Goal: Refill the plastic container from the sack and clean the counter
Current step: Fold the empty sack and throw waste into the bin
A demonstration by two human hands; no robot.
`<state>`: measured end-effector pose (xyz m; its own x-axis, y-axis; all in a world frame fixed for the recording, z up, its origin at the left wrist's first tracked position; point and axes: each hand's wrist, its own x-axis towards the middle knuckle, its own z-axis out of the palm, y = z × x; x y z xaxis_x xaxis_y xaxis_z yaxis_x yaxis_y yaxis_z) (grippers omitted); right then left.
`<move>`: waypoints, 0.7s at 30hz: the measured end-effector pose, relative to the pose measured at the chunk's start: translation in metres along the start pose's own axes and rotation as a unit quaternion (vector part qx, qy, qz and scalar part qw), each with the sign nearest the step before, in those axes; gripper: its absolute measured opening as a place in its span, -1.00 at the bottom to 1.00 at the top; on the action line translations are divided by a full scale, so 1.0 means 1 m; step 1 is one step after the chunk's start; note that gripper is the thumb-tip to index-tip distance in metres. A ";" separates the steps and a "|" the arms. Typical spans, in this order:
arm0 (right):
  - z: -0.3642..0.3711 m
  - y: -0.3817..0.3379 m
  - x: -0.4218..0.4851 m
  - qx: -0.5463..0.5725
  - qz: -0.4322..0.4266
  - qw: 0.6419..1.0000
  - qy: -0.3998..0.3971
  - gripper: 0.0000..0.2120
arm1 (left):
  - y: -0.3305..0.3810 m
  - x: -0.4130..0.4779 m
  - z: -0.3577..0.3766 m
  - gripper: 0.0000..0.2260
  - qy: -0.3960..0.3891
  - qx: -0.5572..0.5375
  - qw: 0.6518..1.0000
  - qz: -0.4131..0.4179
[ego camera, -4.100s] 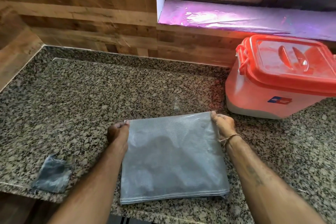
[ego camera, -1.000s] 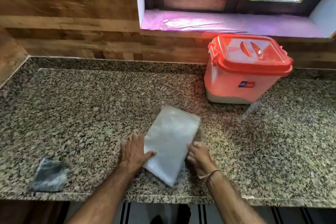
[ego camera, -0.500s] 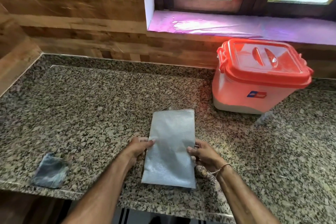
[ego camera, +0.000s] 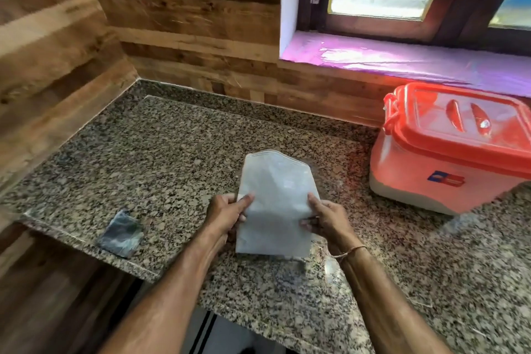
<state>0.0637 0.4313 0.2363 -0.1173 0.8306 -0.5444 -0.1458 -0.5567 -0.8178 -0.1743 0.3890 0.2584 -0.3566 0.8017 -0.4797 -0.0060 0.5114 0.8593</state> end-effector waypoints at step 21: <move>0.191 0.066 -0.135 0.024 0.013 0.989 -0.148 -0.93 | -0.085 -0.164 -0.170 -0.84 0.176 -0.191 0.956 0.137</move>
<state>-0.1172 0.2793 0.2919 -0.4031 0.7790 -0.4803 -0.1840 -0.5831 -0.7913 -0.2736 0.1614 0.2942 -0.6854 0.7014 -0.1955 -0.1837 0.0932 0.9785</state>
